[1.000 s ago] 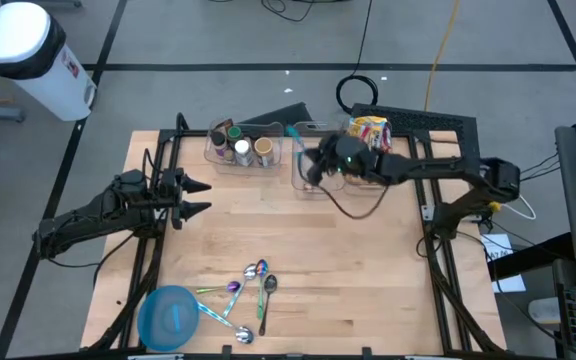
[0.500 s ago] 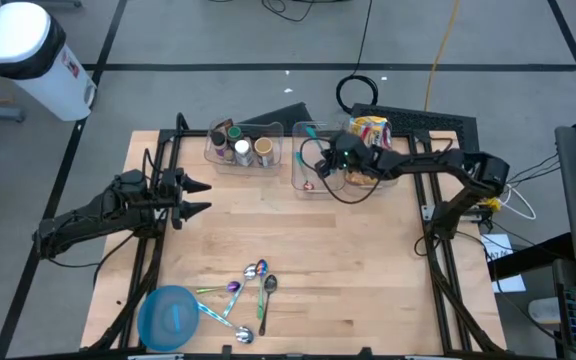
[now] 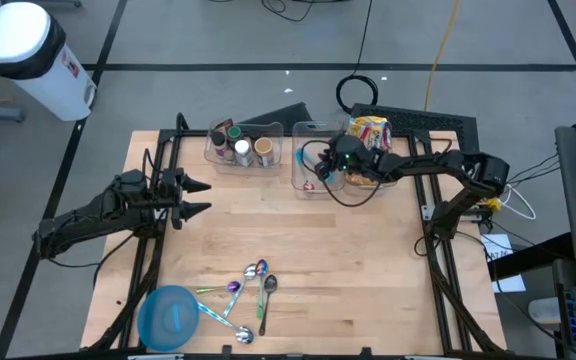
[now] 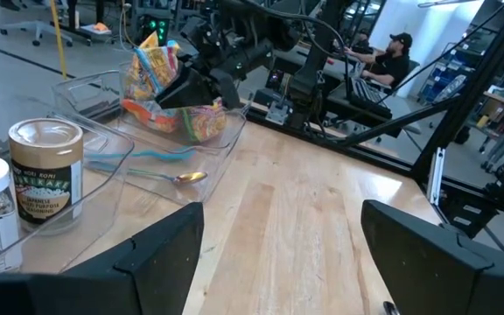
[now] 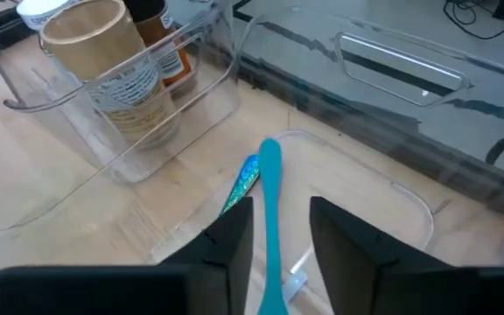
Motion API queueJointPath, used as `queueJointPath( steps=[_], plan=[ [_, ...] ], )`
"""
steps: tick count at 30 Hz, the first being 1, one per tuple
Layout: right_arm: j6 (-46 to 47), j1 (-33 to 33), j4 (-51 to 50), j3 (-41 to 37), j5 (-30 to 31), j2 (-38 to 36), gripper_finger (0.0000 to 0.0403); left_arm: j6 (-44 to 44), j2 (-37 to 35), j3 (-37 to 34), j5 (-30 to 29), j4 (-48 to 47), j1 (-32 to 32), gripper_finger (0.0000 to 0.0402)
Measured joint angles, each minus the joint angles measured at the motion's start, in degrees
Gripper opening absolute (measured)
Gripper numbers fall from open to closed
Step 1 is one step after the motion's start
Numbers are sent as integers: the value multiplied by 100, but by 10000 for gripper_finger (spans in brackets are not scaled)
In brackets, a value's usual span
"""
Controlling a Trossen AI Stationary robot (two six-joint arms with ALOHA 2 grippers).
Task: Pick & Place Food Item
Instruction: Put the silver spoon into the middle transparent bin
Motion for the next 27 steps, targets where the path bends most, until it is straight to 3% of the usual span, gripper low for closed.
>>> queueJointPath(
  steps=[6, 13, 18, 27],
  plan=[
    [-108, 35, 207, -4, -118, -146, 149, 0, 2, 0, -1, 0, 2, 311],
    [-316, 359, 700, -4, -1408, -775, 166, 0, 0, 0, -2, 1, 2, 302],
    [-621, 1021, 1000, -4, -2086, -1193, 164, 0, 0, 0, 0, -1, 1, 305],
    [-1505, 2697, 1182, -4, -2096, -1292, 163, 0, 1, 0, -2, 0, 1, 321]
  ],
)
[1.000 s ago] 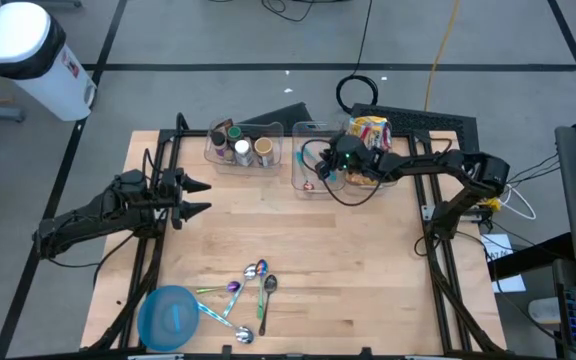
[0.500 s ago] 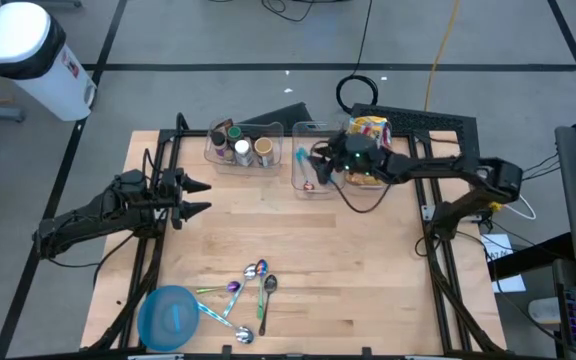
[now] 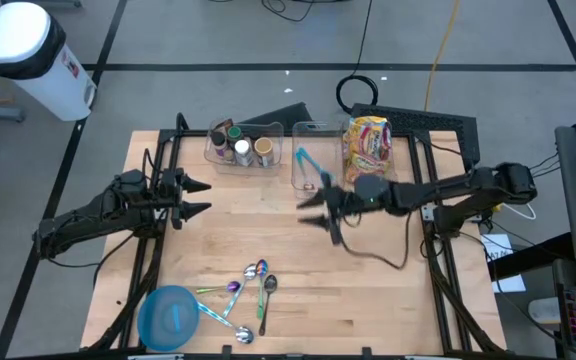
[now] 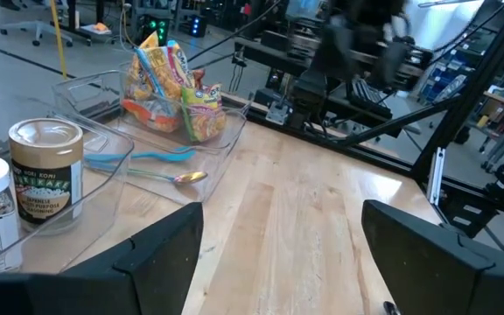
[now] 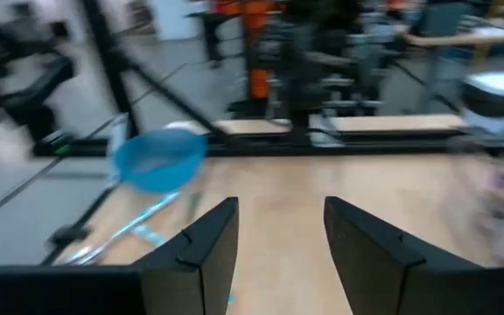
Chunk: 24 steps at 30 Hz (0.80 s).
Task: Pick & Place Food Item
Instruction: Put the silver spoon into the middle transparent bin
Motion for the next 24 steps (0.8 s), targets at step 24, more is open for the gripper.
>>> queueJointPath(
  steps=[24],
  plan=[
    [-327, 2275, -1009, 0, 16, -2, 155, 36, -1, 0, 0, 0, 1, 313]
  ],
)
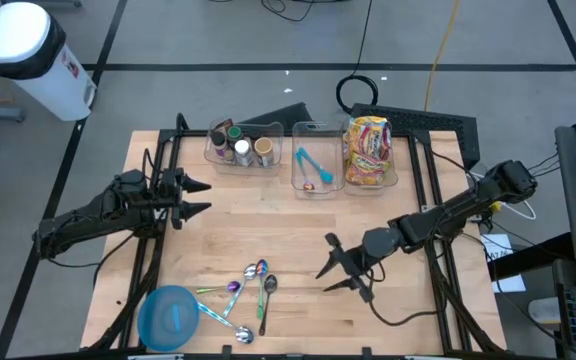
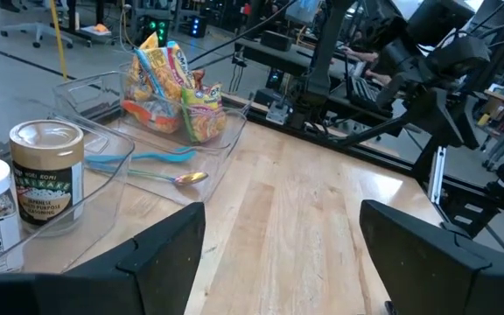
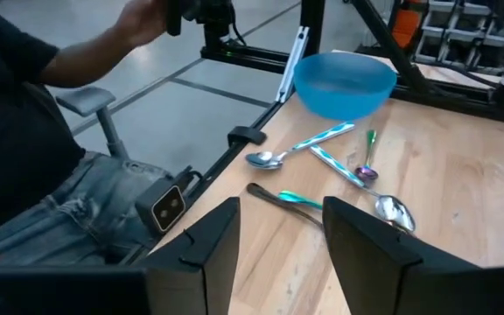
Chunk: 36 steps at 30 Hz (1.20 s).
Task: Pick & Place Food Item
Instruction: Put the silver spoon into the middle transparent bin
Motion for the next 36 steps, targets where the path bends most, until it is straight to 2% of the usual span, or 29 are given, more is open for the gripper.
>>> queueJointPath(
  steps=[7, 9, 11, 14, 16, 18, 20, 23, 26, 30, 33, 36],
  plan=[
    [0, 15, -1, 0, 5, 0, 154, 138, 0, -2, -46, 26, -2, 323],
    [0, 15, 0, 0, 5, 0, 154, 477, 2, -9, -277, 310, -1, 323],
    [0, 15, 0, 0, 4, 0, 153, 178, 0, -10, -304, 708, -9, 320],
    [0, 15, 0, 0, 5, 0, 151, -741, 124, -278, 288, 2021, -117, 316],
    [-24, 4, 0, 1, 4, 0, 150, -1289, 312, -664, 989, 3188, -284, 313],
    [-40, 2, 0, 2, 9, 0, 150, -1441, 631, -1110, 1669, 4355, -531, 310],
    [-44, 2, 0, 2, 28, 0, 149, -1305, 979, -1447, 1905, 5175, -869, 306],
    [-42, 2, 4, 2, 27, 2, 147, -415, 1533, -1381, 1875, 5666, -1596, 306],
    [-42, 2, 17, 2, 28, 2, 146, 468, 2133, -1379, 1695, 7208, -2397, 313],
    [-42, 2, 17, 2, 28, 2, 145, 826, 2702, -1362, 1696, 8822, -3172, 325],
    [-42, 2, 27, -6, 28, 2, 146, 1085, 3030, -1265, 1497, 8960, -3579, 332],
    [-41, 2, 26, -61, 28, 2, 145, 1290, 3463, -909, 880, 8716, -3950, 331]
  ],
)
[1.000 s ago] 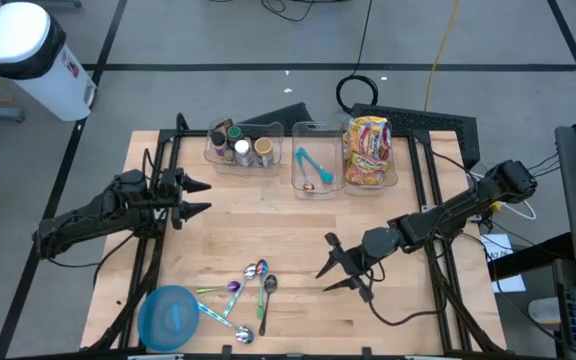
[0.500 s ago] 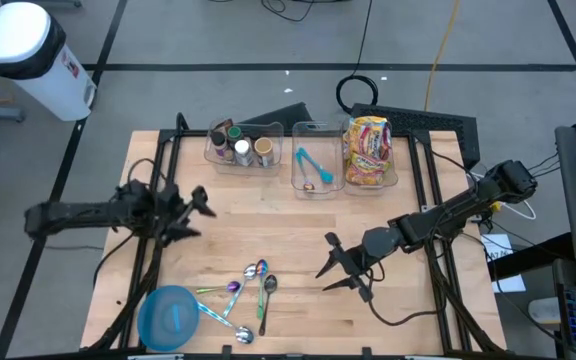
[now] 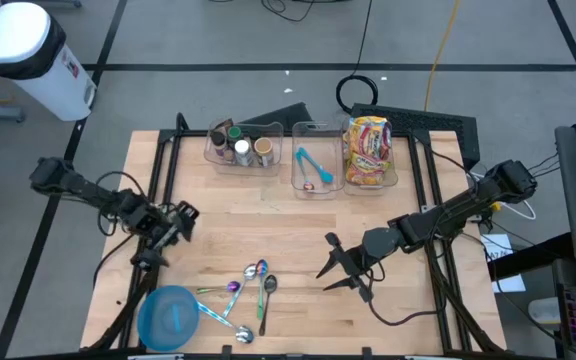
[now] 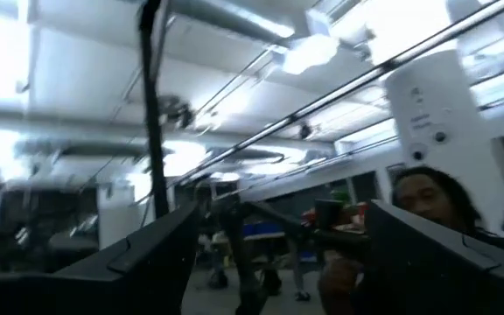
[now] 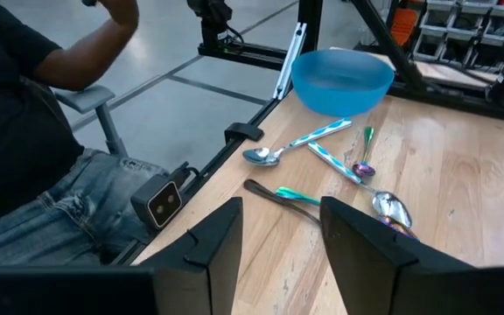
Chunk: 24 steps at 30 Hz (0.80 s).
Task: Pick & Place Food Item
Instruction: Put the silver spoon into the middle transparent bin
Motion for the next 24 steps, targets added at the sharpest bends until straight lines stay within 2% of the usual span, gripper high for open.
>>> queueJointPath(
  steps=[4, 9, 11, 14, 19, 24],
  plan=[
    [1, -2, 0, -33, 20, 0, 144, 113, 761, 979, -746, -1062, -401, 324],
    [0, -2, 31, -38, 13, 0, 142, -61, 1916, 2739, -919, -4352, -757, 316],
    [2, -2, 40, -38, 7, 0, 142, -154, 2495, 3409, -1210, -5280, -938, 311],
    [2, -2, 42, -38, 4, 0, 143, -106, 3445, 4253, -1616, -5962, -1282, 302],
    [2, -2, 44, -40, 2, 0, 140, -247, 4876, 5473, -1514, -7128, -1717, 284],
    [2, -2, 83, -42, 2, 0, 140, -518, 5778, 6329, -1575, -8464, -1909, 268]
  ],
)
